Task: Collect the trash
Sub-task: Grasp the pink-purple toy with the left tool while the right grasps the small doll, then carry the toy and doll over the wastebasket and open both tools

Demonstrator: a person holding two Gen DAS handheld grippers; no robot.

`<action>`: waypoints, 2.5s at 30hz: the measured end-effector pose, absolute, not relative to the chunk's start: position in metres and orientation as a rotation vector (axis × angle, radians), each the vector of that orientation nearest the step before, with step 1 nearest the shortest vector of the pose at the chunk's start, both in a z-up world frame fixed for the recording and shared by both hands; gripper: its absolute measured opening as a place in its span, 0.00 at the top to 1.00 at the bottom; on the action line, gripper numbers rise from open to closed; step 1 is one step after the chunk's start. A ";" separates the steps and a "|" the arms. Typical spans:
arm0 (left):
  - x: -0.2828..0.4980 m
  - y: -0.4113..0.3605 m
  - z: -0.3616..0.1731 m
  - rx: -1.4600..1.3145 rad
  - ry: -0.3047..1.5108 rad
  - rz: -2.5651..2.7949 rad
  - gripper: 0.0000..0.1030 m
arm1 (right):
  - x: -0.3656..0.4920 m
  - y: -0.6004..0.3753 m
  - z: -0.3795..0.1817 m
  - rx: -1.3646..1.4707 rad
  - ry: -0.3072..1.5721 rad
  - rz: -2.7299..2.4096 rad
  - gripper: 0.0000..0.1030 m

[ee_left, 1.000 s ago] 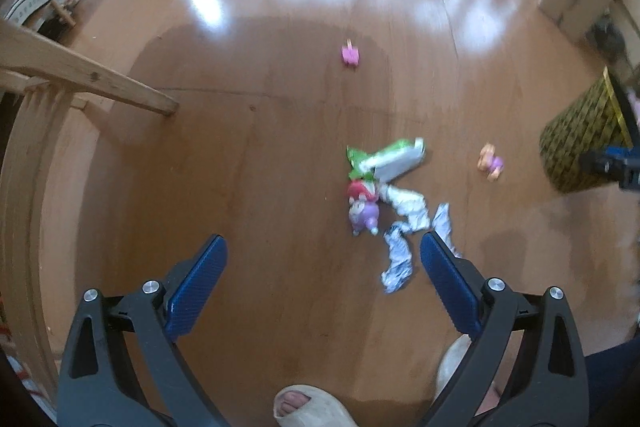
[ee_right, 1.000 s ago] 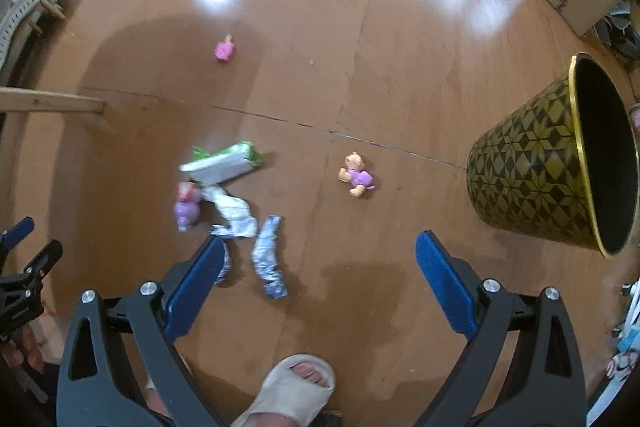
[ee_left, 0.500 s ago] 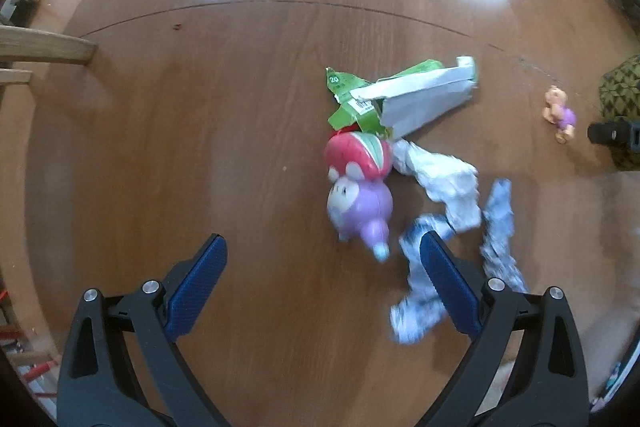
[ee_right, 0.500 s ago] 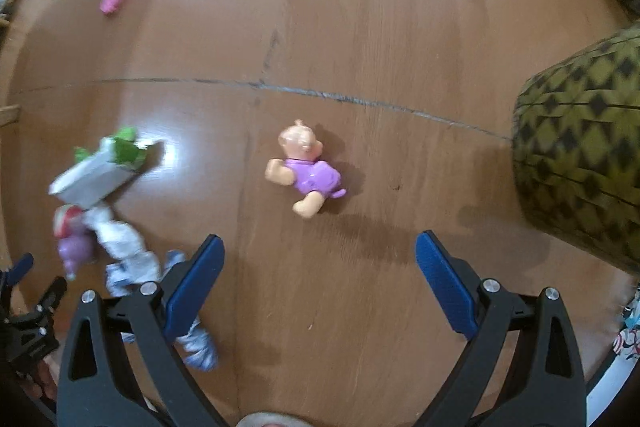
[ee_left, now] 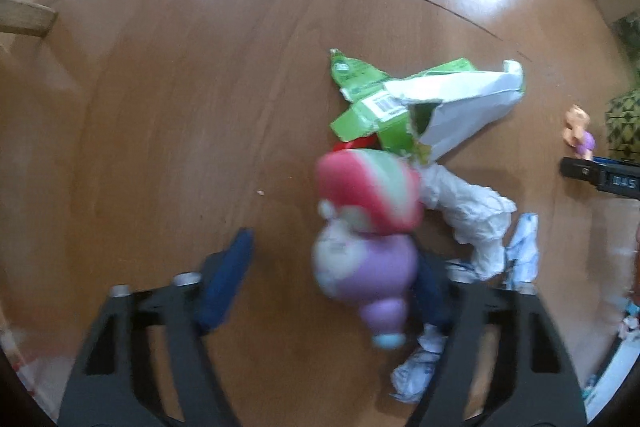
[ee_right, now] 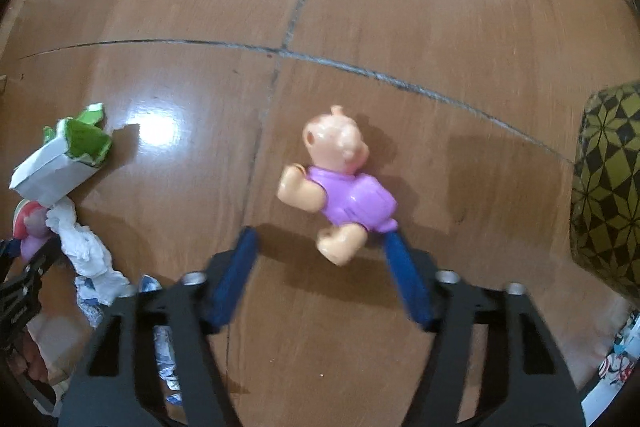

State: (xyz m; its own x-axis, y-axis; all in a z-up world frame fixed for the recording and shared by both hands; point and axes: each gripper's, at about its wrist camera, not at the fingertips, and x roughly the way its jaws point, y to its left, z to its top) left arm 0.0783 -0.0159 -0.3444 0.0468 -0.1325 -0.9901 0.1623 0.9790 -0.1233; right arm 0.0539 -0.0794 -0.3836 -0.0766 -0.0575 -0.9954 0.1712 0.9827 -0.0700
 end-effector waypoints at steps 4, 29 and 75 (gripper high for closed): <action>0.077 -0.020 -0.330 0.036 1.497 -0.253 0.67 | 0.056 -0.072 -0.374 0.078 1.652 -0.170 0.96; 0.068 0.009 -0.242 0.033 1.471 -0.181 0.68 | 0.063 -0.067 -0.328 0.152 1.548 -0.197 0.08; 0.010 -0.004 -0.034 0.047 1.314 -0.269 0.68 | -0.025 0.039 -0.026 0.135 1.253 0.080 0.65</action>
